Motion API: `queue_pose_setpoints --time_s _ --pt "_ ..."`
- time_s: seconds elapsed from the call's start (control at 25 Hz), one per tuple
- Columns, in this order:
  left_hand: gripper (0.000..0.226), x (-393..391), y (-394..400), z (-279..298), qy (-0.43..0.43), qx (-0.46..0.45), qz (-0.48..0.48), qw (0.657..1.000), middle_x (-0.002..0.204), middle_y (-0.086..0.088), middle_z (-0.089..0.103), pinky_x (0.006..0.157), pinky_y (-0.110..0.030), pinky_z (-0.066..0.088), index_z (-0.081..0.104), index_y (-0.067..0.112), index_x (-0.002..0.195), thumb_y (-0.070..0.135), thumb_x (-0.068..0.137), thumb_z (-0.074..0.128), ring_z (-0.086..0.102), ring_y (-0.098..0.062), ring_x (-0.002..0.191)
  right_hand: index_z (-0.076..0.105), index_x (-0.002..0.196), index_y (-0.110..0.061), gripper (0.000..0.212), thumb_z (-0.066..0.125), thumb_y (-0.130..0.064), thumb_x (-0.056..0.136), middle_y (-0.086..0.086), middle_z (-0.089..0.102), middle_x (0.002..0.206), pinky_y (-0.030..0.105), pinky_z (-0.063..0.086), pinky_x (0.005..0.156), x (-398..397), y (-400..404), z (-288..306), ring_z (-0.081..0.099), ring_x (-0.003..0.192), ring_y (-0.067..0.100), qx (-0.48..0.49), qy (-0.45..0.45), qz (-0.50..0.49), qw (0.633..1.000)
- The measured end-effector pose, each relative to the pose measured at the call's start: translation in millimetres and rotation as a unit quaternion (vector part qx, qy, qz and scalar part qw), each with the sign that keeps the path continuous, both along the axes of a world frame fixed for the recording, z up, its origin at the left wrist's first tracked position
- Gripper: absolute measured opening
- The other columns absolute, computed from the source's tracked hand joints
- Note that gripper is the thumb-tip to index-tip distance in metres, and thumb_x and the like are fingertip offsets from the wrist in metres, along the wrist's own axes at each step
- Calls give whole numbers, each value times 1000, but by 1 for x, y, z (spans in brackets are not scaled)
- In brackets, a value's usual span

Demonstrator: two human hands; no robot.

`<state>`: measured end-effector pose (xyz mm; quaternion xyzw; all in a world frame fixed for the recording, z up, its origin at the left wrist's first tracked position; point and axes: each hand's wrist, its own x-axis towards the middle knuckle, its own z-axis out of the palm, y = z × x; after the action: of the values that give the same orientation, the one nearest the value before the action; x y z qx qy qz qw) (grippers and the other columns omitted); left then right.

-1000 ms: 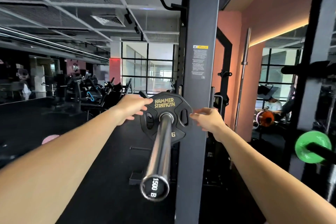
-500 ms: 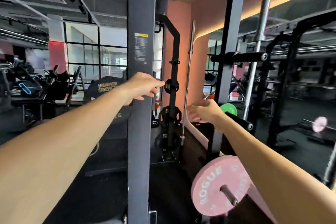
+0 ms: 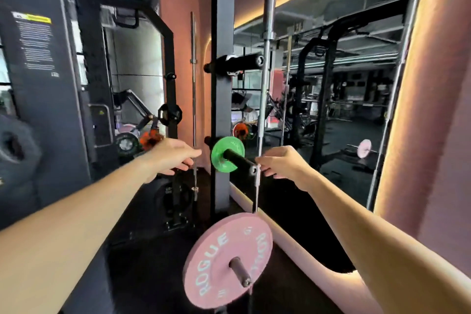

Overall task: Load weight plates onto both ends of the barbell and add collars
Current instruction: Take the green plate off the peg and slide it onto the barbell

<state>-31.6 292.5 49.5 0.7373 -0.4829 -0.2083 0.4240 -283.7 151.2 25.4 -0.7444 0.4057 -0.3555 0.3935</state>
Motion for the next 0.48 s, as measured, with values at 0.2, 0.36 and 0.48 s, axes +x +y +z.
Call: queue_pose_setpoints --time_s 0.2,0.36,0.48 --pt "21 -17 -70 -17 10 14 1 1000 101 2 75 91 -40 53 72 24 102 42 91 72 70 -14 94 77 87 -16 10 74 -26 88 13 79 94 41 60 80 -10 -72 -6 69 78 20 -15 28 7 999" --pt "20 -2 -118 -25 16 12 8 1000 106 1 73 95 -43 53 71 23 104 39 92 72 69 -16 98 80 89 -22 12 78 -32 82 1 76 87 43 59 90 19 -123 -18 69 91 21 -39 22 1 999" --pt "21 20 -158 -33 25 -4 16 1000 112 0 69 95 -44 53 69 24 108 36 91 73 66 -19 103 80 91 -26 13 79 -33 80 -9 70 80 39 59 88 46 -164 -22 66 85 14 -40 28 -4 999"
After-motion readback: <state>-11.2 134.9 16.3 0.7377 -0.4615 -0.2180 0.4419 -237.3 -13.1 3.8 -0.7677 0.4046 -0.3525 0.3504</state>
